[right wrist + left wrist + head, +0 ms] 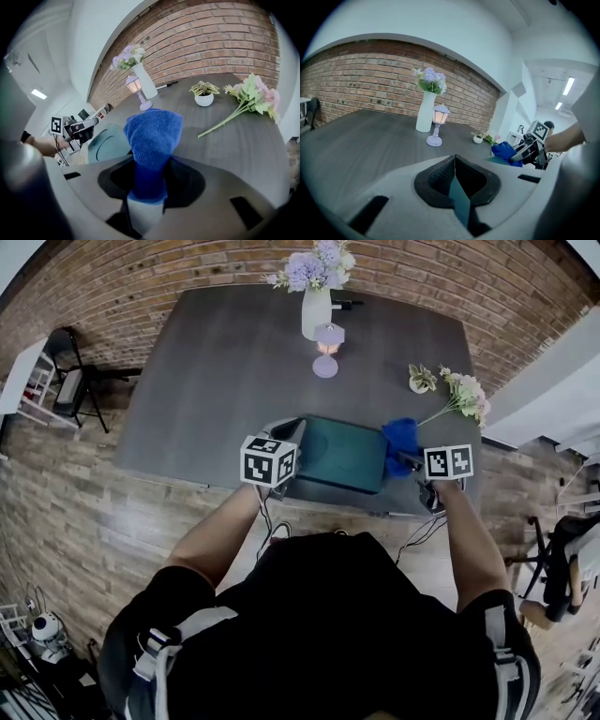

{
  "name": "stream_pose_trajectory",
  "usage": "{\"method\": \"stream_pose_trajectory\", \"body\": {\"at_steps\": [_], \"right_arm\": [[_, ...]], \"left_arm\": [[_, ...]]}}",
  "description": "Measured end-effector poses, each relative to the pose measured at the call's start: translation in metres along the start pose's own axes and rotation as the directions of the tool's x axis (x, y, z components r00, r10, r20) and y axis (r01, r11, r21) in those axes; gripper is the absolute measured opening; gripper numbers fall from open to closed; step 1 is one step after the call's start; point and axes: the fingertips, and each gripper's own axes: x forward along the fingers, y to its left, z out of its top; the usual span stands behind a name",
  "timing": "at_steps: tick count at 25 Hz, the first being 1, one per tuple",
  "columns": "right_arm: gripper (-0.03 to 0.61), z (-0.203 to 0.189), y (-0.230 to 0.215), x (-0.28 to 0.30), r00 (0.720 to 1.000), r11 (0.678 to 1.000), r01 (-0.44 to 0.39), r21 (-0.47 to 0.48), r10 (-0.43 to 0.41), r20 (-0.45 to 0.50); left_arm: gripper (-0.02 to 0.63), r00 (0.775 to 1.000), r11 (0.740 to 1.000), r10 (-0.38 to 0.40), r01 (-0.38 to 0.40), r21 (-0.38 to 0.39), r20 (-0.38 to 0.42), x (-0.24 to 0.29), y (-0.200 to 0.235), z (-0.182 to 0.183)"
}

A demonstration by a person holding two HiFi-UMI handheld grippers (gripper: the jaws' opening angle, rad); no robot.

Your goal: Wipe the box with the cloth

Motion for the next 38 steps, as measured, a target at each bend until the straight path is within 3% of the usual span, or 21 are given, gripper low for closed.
{"method": "stream_pose_trajectory", "body": {"at_steps": [10, 21, 24, 32, 34, 38], "right_arm": [[0.155, -0.059, 0.036, -0.02, 0.997, 0.993, 0.069, 0.099, -0.071, 0.011], [0.156, -0.113, 0.081, -0.028, 0.981, 0.957, 0.165, 0.239, -0.183, 0.057], [0.156, -0.119, 0.09, -0.023, 0.972, 0.936, 0.19, 0.296, -0.221, 0.075], [0.156, -0.135, 0.109, -0.003, 0.934, 0.835, 0.25, 0.49, -0.341, 0.103], [0.156, -0.136, 0.123, 0.009, 0.938, 0.841, 0.257, 0.476, -0.336, 0.087], [0.156, -0.121, 0.173, 0.048, 0.972, 0.919, 0.205, 0.335, -0.231, 0.039]], "left_arm": [[0.011, 0.992, 0.992, -0.123, 0.124, 0.038, -0.041, -0.013, -0.003, -0.011], [0.011, 0.964, 0.961, -0.251, 0.259, 0.1, -0.088, -0.035, -0.001, -0.02], [0.01, 0.961, 0.958, -0.26, 0.268, 0.099, -0.092, -0.045, 0.009, -0.02], [0.01, 0.965, 0.963, -0.252, 0.258, 0.073, -0.076, -0.07, 0.034, -0.028], [0.011, 0.966, 0.965, -0.249, 0.253, 0.064, -0.067, -0.074, 0.039, -0.029], [0.01, 0.973, 0.973, -0.224, 0.227, 0.051, -0.05, -0.083, 0.054, -0.028]]}}
